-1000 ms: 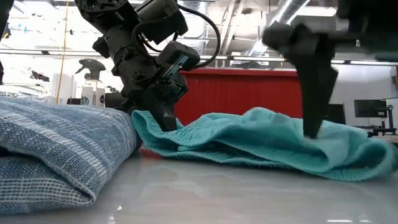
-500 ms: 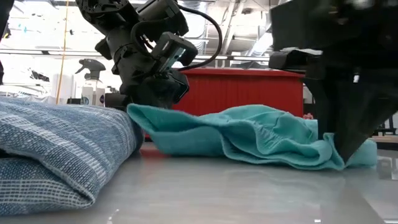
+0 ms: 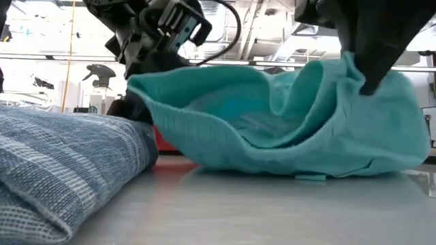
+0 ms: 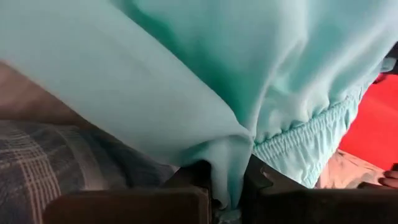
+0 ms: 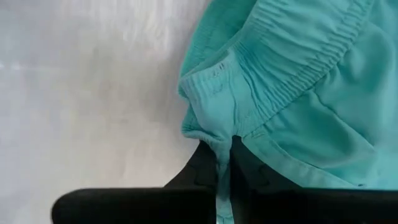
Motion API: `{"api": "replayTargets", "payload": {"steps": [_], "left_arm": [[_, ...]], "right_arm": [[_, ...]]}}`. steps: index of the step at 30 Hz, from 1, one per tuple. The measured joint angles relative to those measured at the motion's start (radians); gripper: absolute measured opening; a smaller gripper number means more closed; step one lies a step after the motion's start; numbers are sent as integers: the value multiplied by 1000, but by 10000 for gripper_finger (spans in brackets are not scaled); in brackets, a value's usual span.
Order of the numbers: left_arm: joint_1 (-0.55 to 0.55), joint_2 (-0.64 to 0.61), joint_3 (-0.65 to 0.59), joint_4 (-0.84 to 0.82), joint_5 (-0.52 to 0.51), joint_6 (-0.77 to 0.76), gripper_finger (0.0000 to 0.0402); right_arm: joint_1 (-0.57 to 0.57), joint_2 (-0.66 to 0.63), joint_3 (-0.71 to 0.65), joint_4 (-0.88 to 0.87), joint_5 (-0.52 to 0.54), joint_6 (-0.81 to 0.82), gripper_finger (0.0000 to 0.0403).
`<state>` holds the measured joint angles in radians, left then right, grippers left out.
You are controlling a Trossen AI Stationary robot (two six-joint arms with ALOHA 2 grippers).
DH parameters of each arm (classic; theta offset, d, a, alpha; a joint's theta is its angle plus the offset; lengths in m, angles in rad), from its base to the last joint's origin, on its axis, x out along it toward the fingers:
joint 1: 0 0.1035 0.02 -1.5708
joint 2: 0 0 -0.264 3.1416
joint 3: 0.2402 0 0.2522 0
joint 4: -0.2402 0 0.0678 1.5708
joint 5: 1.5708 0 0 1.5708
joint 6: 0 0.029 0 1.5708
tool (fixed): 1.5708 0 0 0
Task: Fold Laundry from Bin
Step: Fold the light blue shorts from the red organizer bin
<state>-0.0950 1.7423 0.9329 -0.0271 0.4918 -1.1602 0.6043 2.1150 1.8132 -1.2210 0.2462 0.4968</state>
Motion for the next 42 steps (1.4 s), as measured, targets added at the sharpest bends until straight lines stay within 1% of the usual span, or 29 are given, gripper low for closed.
{"api": "replayTargets", "payload": {"steps": [3, 6, 10, 16, 18, 21, 23, 25, 27, 30, 34, 36, 39, 42], "left_arm": [[10, -28, 0, 0, 0, 1, 15], [19, -58, 0, 0, 33, -9, 15], [24, -99, 1, -5, 101, -15, 15], [30, -143, 1, -7, 133, -77, 15], [30, -155, 1, -5, 139, -104, 15], [38, -159, 2, 12, 192, -177, 15], [48, -161, 2, 34, 227, -234, 15], [63, -163, 2, 53, 228, -263, 15], [82, -163, 2, 72, 216, -265, 15], [106, -162, 2, 137, 179, -288, 15], [133, -162, 2, 245, 99, -343, 15], [143, -162, 2, 295, 55, -361, 15], [155, -162, 2, 322, -28, -372, 15], [165, -161, 2, 323, -81, -371, 15]], "right_arm": [[3, -1, 7, -9, -48, 48, 37], [9, -1, 15, -11, -92, 93, 37], [30, -11, 57, -30, -112, 133, 37], [46, -31, 127, -54, -136, 229, 37], [52, -44, 136, -45, -136, 272, 37], [58, -74, 140, -46, -122, 386, 37], [65, -95, 141, -63, -73, 490, 37], [75, -109, 141, -89, -18, 614, 37], [87, -124, 141, -107, 13, 719, 37], [101, -134, 141, -141, 22, 842, 37], [119, -132, 141, -172, 33, 985, 37], [125, -132, 141, -183, 64, 1054, 37], [129, -132, 141, -247, 75, 1171, 37], [126, -132, 141, -276, 80, 1205, 37]]}}
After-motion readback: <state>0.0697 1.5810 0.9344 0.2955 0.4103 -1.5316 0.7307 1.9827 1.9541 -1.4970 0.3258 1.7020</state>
